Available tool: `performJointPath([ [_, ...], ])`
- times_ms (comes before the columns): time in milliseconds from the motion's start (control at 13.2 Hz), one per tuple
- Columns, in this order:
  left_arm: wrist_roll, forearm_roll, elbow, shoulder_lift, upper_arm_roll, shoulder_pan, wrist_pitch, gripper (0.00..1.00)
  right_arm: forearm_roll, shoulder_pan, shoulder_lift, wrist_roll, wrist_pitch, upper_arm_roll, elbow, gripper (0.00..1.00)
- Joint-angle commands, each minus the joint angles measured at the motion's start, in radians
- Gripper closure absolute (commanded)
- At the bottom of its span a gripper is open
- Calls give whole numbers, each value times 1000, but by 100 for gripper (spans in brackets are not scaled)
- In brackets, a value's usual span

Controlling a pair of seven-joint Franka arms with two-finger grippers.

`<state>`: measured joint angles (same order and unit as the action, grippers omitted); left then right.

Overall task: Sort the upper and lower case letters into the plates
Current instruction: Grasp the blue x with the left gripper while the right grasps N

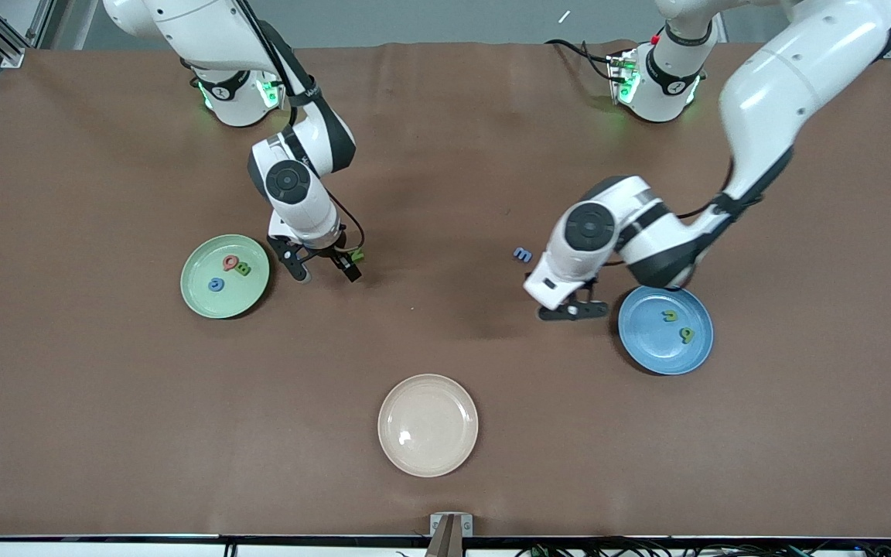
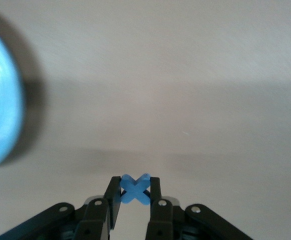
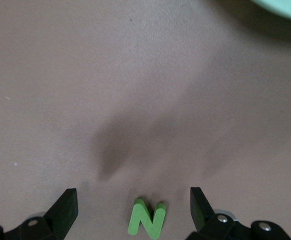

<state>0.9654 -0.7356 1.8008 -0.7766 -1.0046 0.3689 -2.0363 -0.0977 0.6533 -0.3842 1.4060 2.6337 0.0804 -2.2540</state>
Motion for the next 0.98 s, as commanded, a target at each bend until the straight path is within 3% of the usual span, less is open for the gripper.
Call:
performJointPath([
  [0,-82,10,-6,11,-8,65,27,89,-3,26,-10,40,32,10,-13,5],
  [302,-261,-5,-6,-1,3,177,27,89,-3,66,-33,96,57,10,-12,16],
  [604,-399,-10,-67,-18,119,174,10,89,-3,77,-35,96,49,10,-13,39],
  [755,-424,-30,-99,-45,156,162,-5,89,-3,81,-35,96,45,10,-13,65],
  [831,-428,-34,-118,-59,173,150,-11,89,-3,81,-35,96,42,10,-12,89],
  [906,-442,-33,-132,-72,193,133,-25,89,-3,81,-35,100,40,10,-12,100],
])
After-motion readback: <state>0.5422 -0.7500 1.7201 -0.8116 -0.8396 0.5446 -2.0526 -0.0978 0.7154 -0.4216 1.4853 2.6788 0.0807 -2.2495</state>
